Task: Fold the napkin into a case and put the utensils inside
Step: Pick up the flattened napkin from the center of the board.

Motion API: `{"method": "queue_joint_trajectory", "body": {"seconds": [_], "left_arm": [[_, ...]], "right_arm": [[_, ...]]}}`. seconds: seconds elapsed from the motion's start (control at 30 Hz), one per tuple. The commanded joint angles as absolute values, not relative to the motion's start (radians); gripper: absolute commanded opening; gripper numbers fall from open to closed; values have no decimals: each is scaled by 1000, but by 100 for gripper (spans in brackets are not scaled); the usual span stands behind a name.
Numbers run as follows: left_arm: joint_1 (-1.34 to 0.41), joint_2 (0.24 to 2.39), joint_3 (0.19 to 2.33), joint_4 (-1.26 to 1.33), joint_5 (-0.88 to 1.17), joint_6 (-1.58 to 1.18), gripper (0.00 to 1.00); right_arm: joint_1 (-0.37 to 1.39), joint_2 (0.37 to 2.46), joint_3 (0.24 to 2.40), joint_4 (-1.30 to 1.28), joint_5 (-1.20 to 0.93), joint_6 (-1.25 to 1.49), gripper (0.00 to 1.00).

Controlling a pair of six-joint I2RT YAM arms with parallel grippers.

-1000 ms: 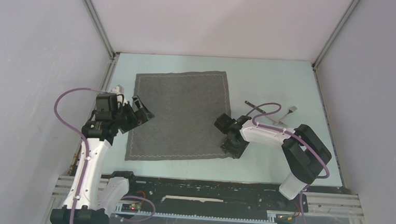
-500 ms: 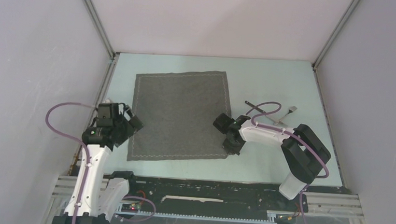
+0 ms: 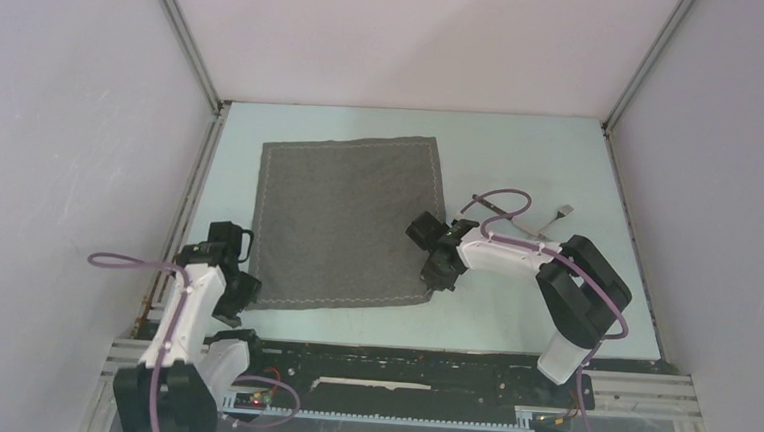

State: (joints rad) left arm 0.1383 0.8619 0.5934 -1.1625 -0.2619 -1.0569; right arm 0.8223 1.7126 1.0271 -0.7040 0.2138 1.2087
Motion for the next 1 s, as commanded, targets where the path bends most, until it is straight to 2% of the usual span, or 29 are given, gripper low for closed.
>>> {"method": "queue_joint_trajectory", "body": {"seconds": [0.0, 0.3, 0.43, 0.83, 0.97], "left_arm": [[145, 991, 634, -1091, -314, -1089, 64], [147, 1105, 627, -981, -339, -1097, 62], [150, 1159, 599, -936, -306, -1103, 65], [190, 1184, 508, -817, -238, -1106, 66], [227, 1180, 462, -746, -217, -1091, 59]], "right_arm": [[817, 1724, 1044, -668, 214, 1158, 0], [813, 1684, 1026, -660, 222, 1152, 0], [802, 1671, 1011, -661, 223, 1153, 0], [796, 1643, 1001, -666, 233, 1164, 0], [798, 1642, 999, -664, 227, 1166, 0]]}}
